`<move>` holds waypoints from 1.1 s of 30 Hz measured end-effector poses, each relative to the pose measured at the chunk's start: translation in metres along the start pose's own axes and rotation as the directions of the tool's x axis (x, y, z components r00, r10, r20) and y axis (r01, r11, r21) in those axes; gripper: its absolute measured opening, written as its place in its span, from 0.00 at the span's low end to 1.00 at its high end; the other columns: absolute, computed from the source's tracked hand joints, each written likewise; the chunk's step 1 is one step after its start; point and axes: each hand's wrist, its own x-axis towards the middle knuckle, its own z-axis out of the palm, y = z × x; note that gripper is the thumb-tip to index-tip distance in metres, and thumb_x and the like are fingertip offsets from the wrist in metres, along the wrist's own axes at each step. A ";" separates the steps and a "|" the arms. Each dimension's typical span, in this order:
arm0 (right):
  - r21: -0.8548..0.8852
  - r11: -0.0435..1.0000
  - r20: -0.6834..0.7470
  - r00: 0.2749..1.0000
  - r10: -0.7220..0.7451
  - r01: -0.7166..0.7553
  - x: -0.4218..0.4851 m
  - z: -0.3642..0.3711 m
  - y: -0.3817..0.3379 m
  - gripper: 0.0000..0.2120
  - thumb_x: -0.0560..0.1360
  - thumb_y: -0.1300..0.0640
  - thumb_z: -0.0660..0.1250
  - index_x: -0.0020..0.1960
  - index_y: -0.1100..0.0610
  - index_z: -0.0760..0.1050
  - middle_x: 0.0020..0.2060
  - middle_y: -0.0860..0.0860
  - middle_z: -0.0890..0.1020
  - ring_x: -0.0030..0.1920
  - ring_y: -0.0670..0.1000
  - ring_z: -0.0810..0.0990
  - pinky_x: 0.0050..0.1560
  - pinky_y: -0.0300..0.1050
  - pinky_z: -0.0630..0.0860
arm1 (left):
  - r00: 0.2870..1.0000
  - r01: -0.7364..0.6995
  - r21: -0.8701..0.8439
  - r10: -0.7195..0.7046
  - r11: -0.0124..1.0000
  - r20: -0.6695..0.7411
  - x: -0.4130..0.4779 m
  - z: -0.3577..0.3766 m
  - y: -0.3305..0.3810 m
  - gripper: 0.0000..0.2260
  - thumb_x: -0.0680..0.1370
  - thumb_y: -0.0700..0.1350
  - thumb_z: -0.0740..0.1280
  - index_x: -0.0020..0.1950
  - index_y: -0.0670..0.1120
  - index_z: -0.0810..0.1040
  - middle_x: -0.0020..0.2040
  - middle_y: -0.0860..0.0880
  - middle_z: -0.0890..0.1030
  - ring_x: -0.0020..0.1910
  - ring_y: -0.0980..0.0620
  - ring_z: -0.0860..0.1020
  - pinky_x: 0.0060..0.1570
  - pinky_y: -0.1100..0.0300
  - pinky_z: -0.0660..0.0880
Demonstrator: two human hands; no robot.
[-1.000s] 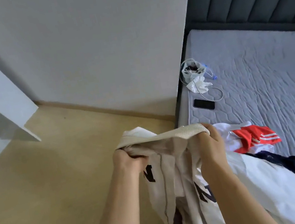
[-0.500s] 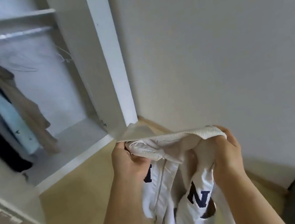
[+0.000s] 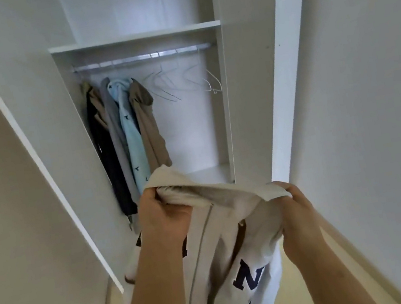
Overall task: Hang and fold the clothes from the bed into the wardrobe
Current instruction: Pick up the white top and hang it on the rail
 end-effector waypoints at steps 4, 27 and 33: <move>-0.040 0.999 0.139 0.990 -0.002 0.007 0.078 0.032 -0.013 0.15 0.75 0.66 0.58 0.40 0.50 0.79 0.39 0.47 0.81 0.42 0.48 0.77 0.37 0.40 0.71 | 0.991 -0.134 0.009 0.134 0.991 -0.030 0.058 0.030 0.008 0.10 0.78 0.38 0.56 0.42 0.43 0.74 0.39 0.47 0.75 0.40 0.51 0.73 0.46 0.59 0.70; -0.343 0.937 0.431 0.897 0.100 0.061 0.409 0.303 0.032 0.14 0.75 0.67 0.59 0.39 0.52 0.78 0.39 0.47 0.79 0.42 0.46 0.74 0.36 0.39 0.67 | 0.964 -0.094 0.246 0.150 0.965 -0.219 0.417 0.055 0.100 0.15 0.80 0.50 0.57 0.60 0.45 0.77 0.37 0.46 0.80 0.45 0.49 0.78 0.42 0.51 0.73; -0.403 0.914 0.432 0.890 0.142 0.050 0.479 0.360 0.045 0.16 0.73 0.70 0.60 0.37 0.52 0.79 0.38 0.49 0.80 0.42 0.48 0.75 0.37 0.40 0.69 | 0.963 -0.052 0.276 0.122 0.960 -0.241 0.506 0.063 0.120 0.12 0.79 0.49 0.59 0.44 0.45 0.79 0.33 0.45 0.82 0.39 0.46 0.78 0.37 0.51 0.73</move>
